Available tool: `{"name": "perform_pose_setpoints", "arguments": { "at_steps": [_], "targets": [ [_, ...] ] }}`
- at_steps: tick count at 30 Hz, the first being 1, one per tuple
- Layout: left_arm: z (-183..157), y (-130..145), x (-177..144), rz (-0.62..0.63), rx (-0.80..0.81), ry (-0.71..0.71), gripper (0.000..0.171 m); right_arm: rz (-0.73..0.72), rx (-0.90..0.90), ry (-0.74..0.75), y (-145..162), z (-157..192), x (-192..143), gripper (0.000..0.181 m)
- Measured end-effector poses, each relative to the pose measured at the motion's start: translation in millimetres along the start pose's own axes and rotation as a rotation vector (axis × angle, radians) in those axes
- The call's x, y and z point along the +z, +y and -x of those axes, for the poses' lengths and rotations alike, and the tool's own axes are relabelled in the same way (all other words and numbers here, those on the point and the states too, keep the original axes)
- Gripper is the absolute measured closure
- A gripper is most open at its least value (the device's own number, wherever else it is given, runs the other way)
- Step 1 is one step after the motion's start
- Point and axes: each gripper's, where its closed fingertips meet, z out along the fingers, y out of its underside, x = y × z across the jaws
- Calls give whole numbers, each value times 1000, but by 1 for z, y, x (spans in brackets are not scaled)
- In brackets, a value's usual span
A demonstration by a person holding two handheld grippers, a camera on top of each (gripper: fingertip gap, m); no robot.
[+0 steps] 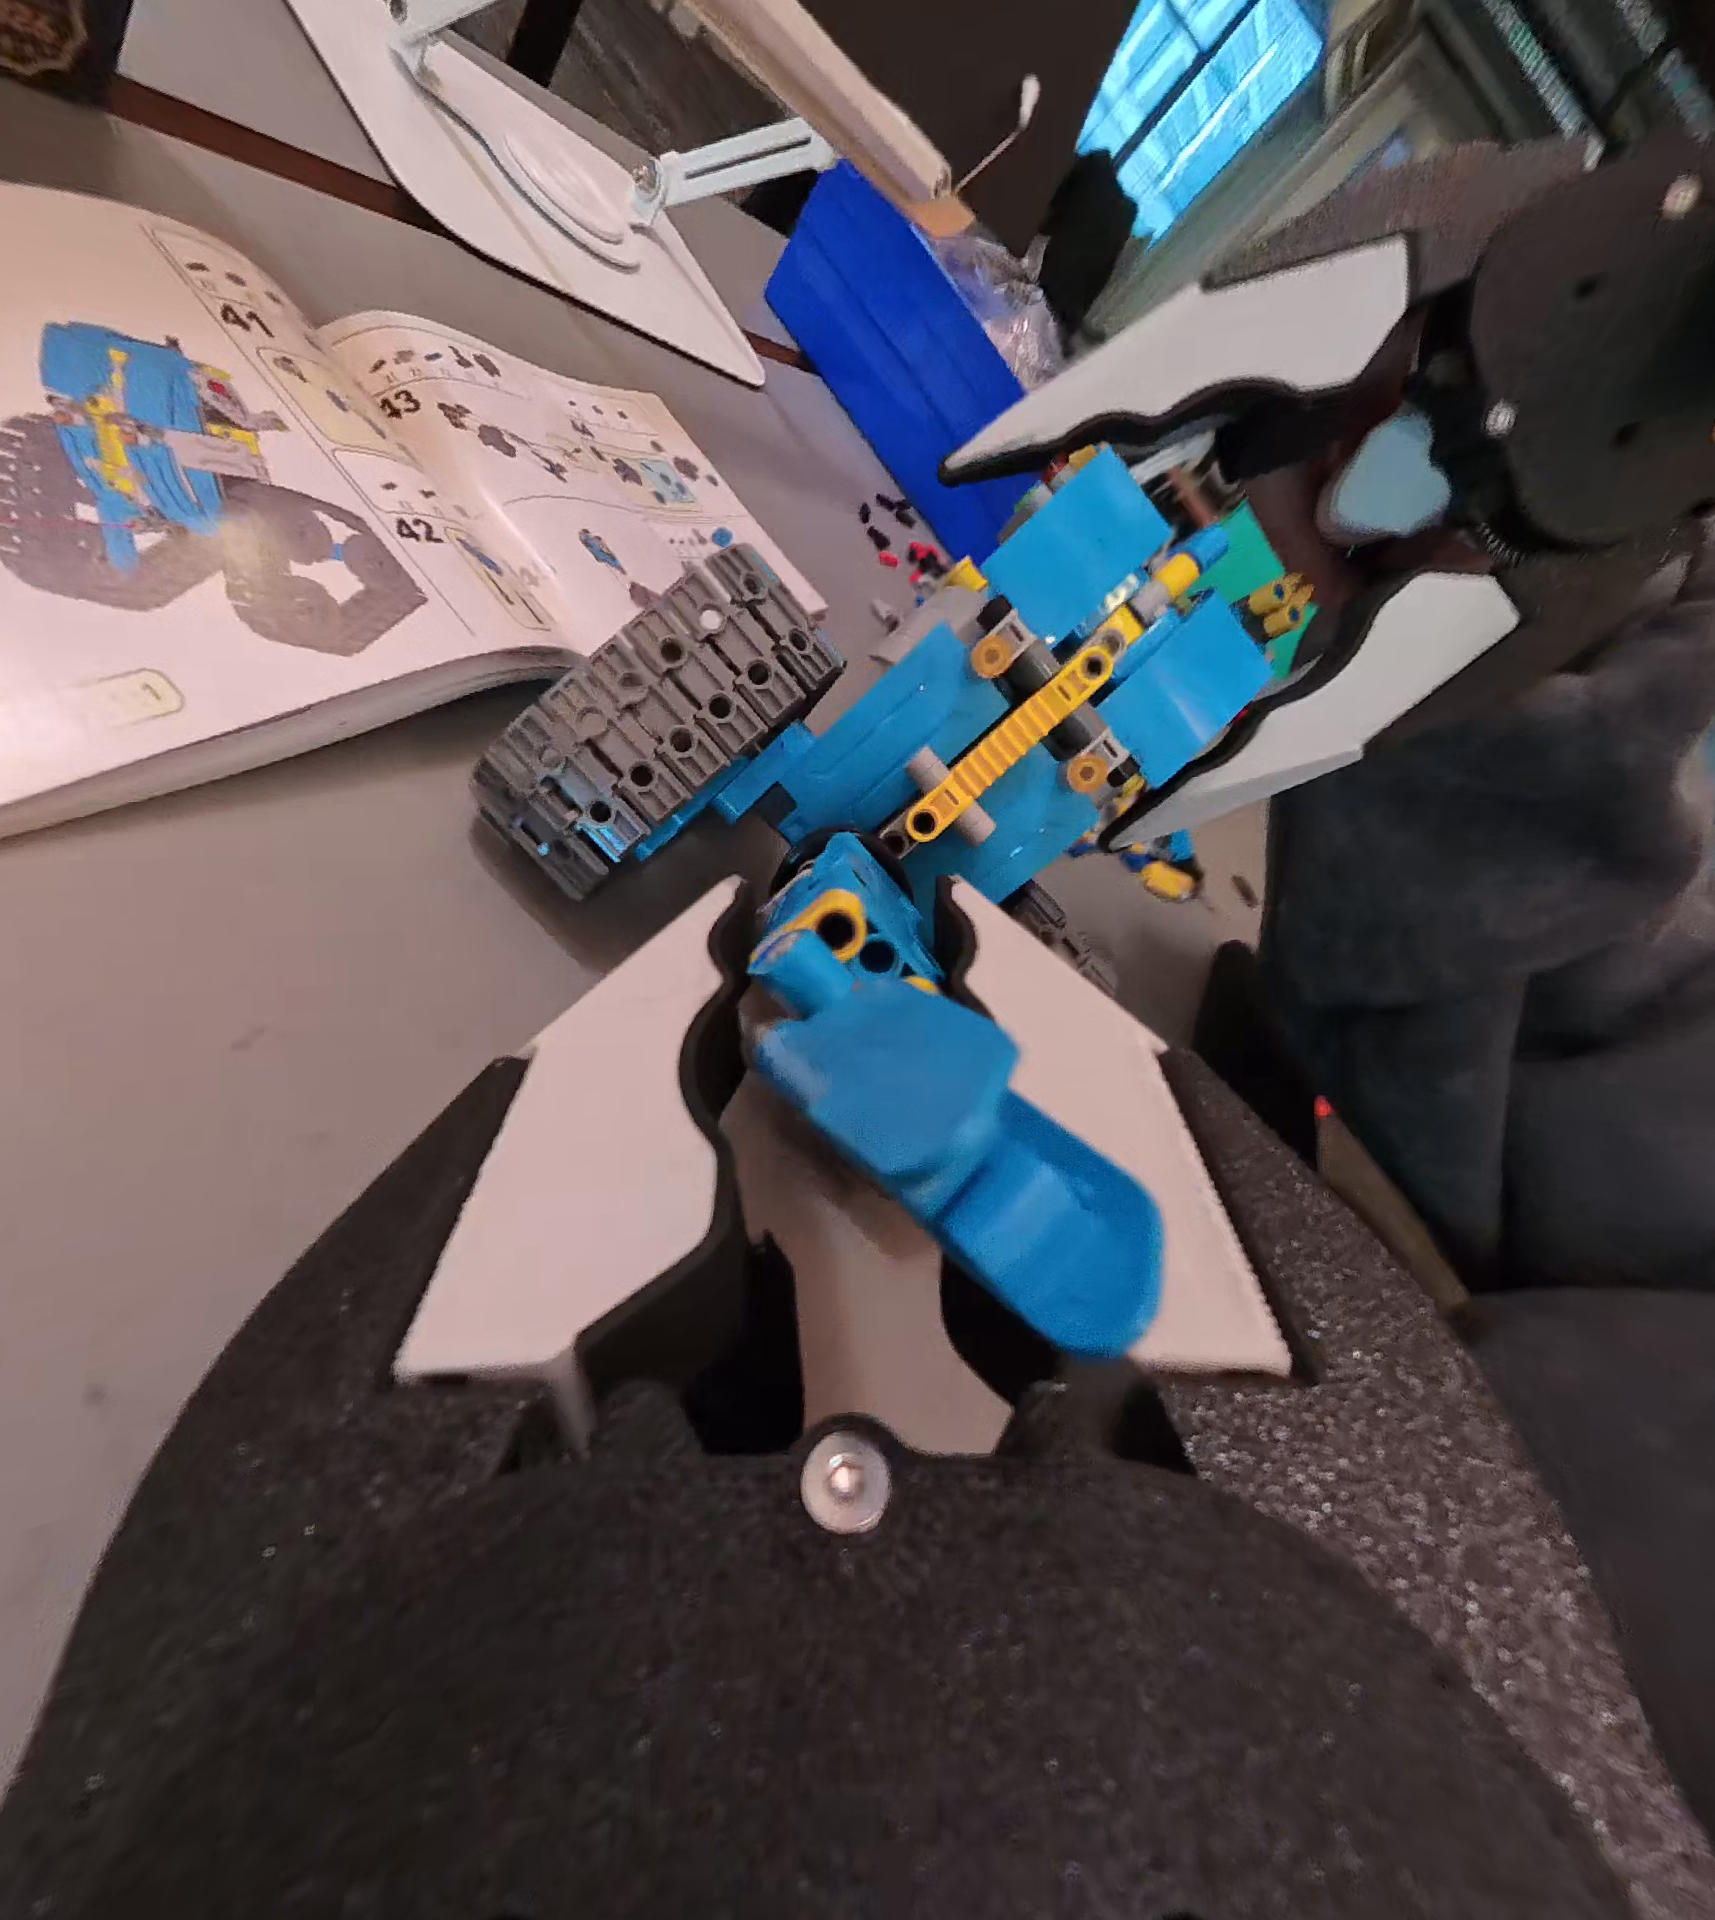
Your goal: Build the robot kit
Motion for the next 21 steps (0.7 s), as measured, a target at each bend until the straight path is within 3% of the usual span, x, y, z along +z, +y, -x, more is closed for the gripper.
{"name": "perform_pose_setpoints", "arguments": {
  "at_steps": [3, 7, 12, 17, 21],
  "targets": [
    [-5, 1, -10, 33, 107, -80, 139, 12, -37, -9, -7, 5, 0, 82],
    [-9, -2, -48, 5, 71, -107, 139, 11, -58, -16, -35, 15, -1, 83],
    [-1, 1, -130, -57, 61, -194, 139, -33, -119, -34, -112, 34, 7, 83],
    [26, 21, -213, -86, 27, -323, 139, -25, -204, -32, -195, 61, 38, 82],
    [47, 36, -249, -114, -29, -350, 139, 24, -228, -40, -227, 77, 68, 82]
  ]
}}
